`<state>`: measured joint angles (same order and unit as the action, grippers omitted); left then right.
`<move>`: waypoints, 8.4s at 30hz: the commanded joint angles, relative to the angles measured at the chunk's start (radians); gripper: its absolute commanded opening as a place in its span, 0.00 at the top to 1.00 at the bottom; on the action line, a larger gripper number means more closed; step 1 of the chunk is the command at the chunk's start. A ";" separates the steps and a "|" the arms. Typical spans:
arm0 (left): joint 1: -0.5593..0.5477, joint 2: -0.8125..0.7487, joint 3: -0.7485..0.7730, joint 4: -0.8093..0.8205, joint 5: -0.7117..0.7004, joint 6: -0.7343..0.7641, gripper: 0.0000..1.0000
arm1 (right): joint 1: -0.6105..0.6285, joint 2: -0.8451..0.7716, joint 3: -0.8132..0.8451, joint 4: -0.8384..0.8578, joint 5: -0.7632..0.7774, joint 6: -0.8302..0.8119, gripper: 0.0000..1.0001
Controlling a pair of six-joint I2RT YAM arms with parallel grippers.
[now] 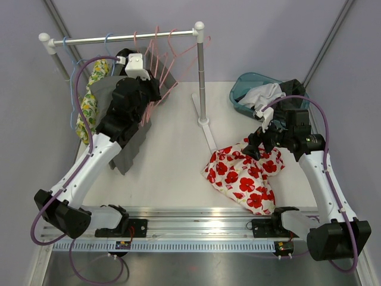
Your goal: Remove the skirt from the hanger
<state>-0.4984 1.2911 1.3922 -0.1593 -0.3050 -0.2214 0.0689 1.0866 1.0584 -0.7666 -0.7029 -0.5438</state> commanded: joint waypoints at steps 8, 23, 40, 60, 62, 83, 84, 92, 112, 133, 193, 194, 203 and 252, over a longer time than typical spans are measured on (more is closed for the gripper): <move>0.008 -0.098 -0.029 0.060 0.052 -0.039 0.26 | -0.008 -0.010 -0.014 -0.026 -0.116 -0.108 0.01; 0.011 -0.554 -0.329 -0.135 0.293 0.100 0.01 | -0.006 0.235 -0.060 -0.100 0.091 -0.475 0.01; 0.011 -0.995 -0.636 -0.273 0.299 0.002 0.01 | 0.026 0.541 -0.052 0.073 0.148 -0.950 0.01; 0.009 -1.061 -0.676 -0.283 0.280 -0.016 0.01 | 0.013 0.454 0.435 -0.141 0.052 -0.328 1.00; 0.009 -1.064 -0.674 -0.281 0.277 -0.018 0.01 | -0.026 0.440 0.523 -0.125 0.063 -0.203 1.00; 0.011 -1.078 -0.667 -0.301 0.239 -0.019 0.01 | -0.204 0.883 1.359 0.171 0.545 0.160 1.00; 0.011 -1.076 -0.665 -0.299 0.236 -0.016 0.01 | -0.211 0.892 1.338 0.179 0.539 0.151 1.00; 0.009 -1.046 -0.657 -0.272 0.242 -0.006 0.01 | -0.225 0.886 1.028 0.268 0.430 0.012 1.00; 0.011 -0.963 -0.550 -0.241 0.277 0.007 0.01 | -0.215 1.349 1.097 -0.065 0.258 0.032 0.88; 0.026 -0.399 0.043 -0.285 0.032 0.020 0.01 | -0.215 0.713 0.804 -0.088 0.272 0.027 0.12; 0.552 0.056 0.219 0.138 0.647 0.131 1.00 | -0.228 0.214 0.147 -0.247 -0.443 -0.107 0.01; 0.552 0.051 0.208 0.132 0.646 0.123 1.00 | -0.230 0.213 0.147 -0.246 -0.443 -0.107 0.01; 0.554 -0.084 0.012 -0.038 0.511 -0.018 1.00 | -0.235 0.208 0.147 -0.247 -0.435 -0.108 0.01; -0.208 -0.445 -0.363 -0.304 0.753 -0.098 1.00 | 0.198 0.228 0.411 -0.157 -0.243 0.214 0.01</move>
<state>-0.6083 0.7883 0.9291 -0.5323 0.6025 -0.3721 0.2237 1.3148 1.4189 -1.0367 -1.1126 -0.4969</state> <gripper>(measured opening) 0.027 0.993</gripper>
